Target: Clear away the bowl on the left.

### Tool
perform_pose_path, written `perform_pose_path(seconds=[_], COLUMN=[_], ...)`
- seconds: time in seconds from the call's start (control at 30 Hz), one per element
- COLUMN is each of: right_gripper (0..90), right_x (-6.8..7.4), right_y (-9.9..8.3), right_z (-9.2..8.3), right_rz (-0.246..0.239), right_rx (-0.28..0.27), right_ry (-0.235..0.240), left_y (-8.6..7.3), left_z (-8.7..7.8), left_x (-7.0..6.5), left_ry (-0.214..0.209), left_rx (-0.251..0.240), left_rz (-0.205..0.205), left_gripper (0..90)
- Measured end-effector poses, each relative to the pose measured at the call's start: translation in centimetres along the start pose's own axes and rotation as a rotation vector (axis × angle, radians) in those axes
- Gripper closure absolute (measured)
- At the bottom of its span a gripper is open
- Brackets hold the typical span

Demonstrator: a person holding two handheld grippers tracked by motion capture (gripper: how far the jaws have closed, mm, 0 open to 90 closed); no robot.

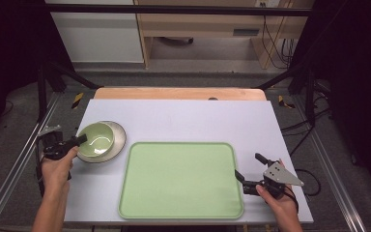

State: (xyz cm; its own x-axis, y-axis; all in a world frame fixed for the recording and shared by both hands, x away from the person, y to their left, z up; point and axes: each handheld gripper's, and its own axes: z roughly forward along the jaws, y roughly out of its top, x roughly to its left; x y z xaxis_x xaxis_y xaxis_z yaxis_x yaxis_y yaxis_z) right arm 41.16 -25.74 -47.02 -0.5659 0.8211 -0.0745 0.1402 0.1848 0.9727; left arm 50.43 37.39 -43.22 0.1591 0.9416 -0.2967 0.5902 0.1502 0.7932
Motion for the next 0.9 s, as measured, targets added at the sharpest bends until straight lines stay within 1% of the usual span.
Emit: perform_pose_path(seconds=[0.03, 0.1, 0.2, 0.33, 0.37, 0.4, 0.43, 0.53, 0.77, 0.9], right_gripper=[5.4, 5.3, 5.4, 5.4, 5.4, 5.4, 5.4, 5.4, 5.4, 5.4], right_x=[0.0, 0.0, 0.0, 0.0, 0.0, 0.0, 0.0, 0.0, 0.1, 0.1], right_y=[0.0, 0.0, 0.0, 0.0, 0.0, 0.0, 0.0, 0.0, 0.0, 0.0], right_z=[0.0, 0.0, 0.0, 0.1, 0.1, 0.1, 0.0, 0.0, 0.1, 0.1], right_rz=[0.000, 0.000, 0.000, 0.000, -0.001, -0.001, 0.000, 0.000, -0.002, -0.002], right_rx=[0.000, 0.000, -0.001, 0.000, 0.000, 0.000, 0.001, 0.001, 0.000, 0.002], right_ry=[0.000, 0.000, 0.000, 0.001, 0.002, 0.003, 0.003, 0.003, 0.005, 0.006], left_y=[-0.1, -0.1, 0.0, 0.2, 0.3, 0.3, 0.4, 0.5, 0.7, 0.7], left_z=[0.1, 0.2, 0.1, -0.2, -0.3, -0.3, -0.4, -0.5, -0.5, -0.3], left_x=[-0.2, -0.3, -0.6, -1.1, -1.3, -1.3, -1.6, -1.9, -3.2, -3.8], left_ry=[-0.005, -0.008, -0.016, -0.024, -0.033, -0.033, -0.047, -0.055, -0.079, -0.085], left_rx=[0.003, 0.004, 0.002, -0.011, -0.017, -0.017, -0.019, -0.019, -0.015, -0.009], left_rz=[0.004, 0.001, 0.010, 0.025, 0.025, 0.025, 0.022, 0.027, 0.058, 0.075], left_gripper=[82.2, 82.2, 82.2, 82.2, 82.1, 82.1, 82.1, 82.1, 82.1, 82.1])
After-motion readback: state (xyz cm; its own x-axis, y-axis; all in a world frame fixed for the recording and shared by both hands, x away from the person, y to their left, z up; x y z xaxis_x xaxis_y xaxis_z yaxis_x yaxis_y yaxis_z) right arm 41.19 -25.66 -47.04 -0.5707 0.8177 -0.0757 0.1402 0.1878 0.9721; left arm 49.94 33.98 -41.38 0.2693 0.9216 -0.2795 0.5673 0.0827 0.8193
